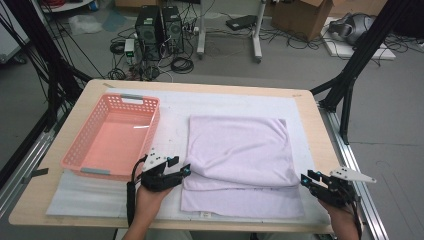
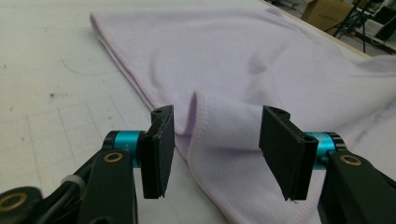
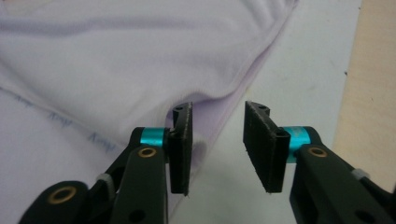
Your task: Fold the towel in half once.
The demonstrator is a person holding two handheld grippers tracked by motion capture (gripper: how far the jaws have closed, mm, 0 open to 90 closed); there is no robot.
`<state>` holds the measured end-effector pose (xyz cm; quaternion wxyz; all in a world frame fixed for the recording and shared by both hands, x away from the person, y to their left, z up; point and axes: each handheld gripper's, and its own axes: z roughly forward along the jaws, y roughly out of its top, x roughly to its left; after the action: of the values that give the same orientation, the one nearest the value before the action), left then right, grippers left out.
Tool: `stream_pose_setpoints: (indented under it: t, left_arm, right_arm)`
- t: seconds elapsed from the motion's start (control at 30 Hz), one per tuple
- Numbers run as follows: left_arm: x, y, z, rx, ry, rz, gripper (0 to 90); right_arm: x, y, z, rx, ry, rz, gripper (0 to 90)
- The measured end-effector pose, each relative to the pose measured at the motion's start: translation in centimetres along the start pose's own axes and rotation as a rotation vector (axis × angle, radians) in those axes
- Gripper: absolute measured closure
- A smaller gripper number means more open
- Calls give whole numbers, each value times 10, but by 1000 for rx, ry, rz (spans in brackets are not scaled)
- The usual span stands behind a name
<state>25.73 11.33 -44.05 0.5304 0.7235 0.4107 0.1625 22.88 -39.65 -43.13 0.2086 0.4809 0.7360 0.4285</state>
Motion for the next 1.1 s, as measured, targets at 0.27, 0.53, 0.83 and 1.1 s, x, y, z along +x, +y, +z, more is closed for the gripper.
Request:
stream_pose_setpoints:
  t: [0.27, 0.53, 0.83, 1.1]
  left_arm:
    - [-13, -17, -7, 71, -77, -19, 543]
    - [-23, -21, 2, 144, -96, 38, 532]
    - [-39, -23, 9, 187, 18, 191, 689]
    - [-38, -23, 9, 184, 32, 182, 759]
  right_arm:
    - [15, -11, -3, 36, 57, -22, 690]
    - [25, -10, 15, 69, 75, -50, 603]
    - [29, -4, 14, 61, 28, -51, 628]
    - [35, -4, 0, 114, 148, -46, 757]
